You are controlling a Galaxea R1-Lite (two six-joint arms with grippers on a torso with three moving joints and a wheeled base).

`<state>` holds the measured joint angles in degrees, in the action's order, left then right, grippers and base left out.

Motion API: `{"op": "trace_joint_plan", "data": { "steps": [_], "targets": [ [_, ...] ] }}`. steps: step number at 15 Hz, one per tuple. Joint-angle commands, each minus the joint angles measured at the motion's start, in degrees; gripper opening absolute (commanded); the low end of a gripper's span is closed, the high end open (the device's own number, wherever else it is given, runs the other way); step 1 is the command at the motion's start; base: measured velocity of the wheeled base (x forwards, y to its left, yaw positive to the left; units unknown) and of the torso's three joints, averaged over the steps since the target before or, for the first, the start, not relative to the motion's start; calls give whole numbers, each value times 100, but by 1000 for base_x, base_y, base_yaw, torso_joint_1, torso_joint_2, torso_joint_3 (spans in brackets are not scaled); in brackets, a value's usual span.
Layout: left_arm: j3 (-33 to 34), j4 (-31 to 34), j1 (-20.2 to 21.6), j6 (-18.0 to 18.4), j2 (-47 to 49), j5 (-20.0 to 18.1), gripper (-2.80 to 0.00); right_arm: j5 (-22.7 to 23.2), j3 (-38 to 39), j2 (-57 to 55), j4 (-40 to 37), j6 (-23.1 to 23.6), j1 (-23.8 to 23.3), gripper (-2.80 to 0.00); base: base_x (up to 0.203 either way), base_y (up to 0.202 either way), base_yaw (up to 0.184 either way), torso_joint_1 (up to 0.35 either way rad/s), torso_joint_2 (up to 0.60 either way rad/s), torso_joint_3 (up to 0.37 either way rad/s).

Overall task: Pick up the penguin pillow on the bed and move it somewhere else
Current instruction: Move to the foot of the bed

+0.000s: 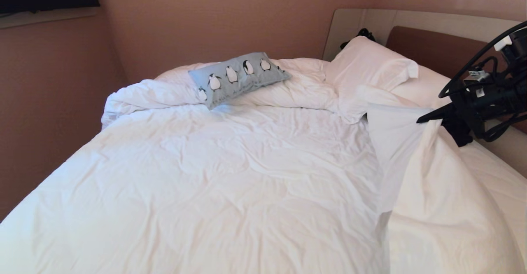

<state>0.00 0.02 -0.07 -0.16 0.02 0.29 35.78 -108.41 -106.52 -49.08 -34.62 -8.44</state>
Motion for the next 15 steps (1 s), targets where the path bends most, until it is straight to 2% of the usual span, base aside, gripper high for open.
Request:
{"op": "trace_joint_plan", "data": {
  "steps": [1,15],
  "targets": [
    [0,-2,-1,-1,1,3,-280,26,4,-9,-40,-18,0,-280,0,192,-5,0,-2,2],
    [9,-2,-1,7,-2,6,-280,26,-5,0,-32,-18,0,-280,0,195,1,2,2,2]
  ]
}}
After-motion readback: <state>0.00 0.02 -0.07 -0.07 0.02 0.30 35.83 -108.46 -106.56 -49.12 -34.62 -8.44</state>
